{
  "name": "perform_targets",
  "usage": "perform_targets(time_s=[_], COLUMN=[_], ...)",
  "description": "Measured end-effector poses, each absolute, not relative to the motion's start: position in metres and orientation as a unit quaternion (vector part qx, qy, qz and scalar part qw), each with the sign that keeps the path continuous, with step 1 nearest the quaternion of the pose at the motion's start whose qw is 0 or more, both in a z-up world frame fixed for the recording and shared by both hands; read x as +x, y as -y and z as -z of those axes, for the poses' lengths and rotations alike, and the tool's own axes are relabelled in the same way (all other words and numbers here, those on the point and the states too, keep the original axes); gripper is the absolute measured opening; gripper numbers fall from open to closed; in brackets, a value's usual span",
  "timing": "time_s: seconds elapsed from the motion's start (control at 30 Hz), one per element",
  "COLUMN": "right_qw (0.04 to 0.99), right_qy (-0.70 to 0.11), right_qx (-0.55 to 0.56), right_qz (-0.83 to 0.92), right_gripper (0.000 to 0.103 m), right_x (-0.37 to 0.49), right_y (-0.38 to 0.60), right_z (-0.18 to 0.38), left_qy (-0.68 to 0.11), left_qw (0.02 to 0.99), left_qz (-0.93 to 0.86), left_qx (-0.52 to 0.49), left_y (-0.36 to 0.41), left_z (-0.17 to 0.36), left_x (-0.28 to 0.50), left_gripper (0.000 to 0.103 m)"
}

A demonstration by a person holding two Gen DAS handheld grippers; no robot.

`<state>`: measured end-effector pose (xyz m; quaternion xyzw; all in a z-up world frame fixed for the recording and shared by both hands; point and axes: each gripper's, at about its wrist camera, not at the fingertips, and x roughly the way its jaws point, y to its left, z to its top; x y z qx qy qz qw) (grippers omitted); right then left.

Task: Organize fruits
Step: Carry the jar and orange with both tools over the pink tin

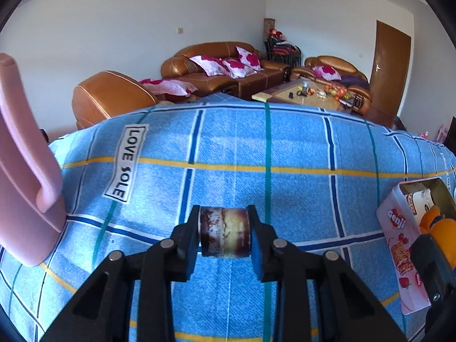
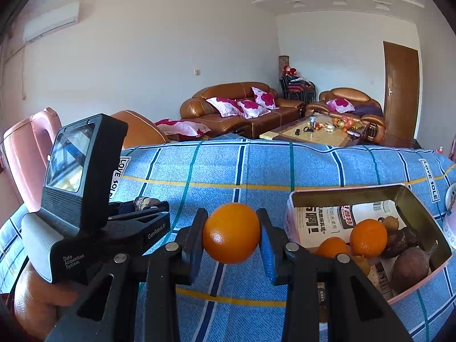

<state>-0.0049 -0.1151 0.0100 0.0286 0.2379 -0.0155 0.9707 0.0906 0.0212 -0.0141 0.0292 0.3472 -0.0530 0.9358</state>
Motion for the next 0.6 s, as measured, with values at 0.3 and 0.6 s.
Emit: perform_targets(time_s=[0.3, 0.6], right_qw=[0.978, 0.98], right_qy=[-0.208, -0.197], right_qx=[-0.001, -0.017], right_qz=[0.02, 0.033], right_gripper=[0.037, 0.037], right_x=[-0.015, -0.028], right_y=[0.104, 0.101], right_z=[-0.015, -0.017], left_qy=[-0.268, -0.247], left_qw=[0.963, 0.969], left_qz=[-0.005, -0.019], left_qx=[0.019, 0.023], left_y=[-0.042, -0.041], left_z=[0.0, -0.001], left_x=[0.054, 0.029], left_gripper=[0.032, 0.032])
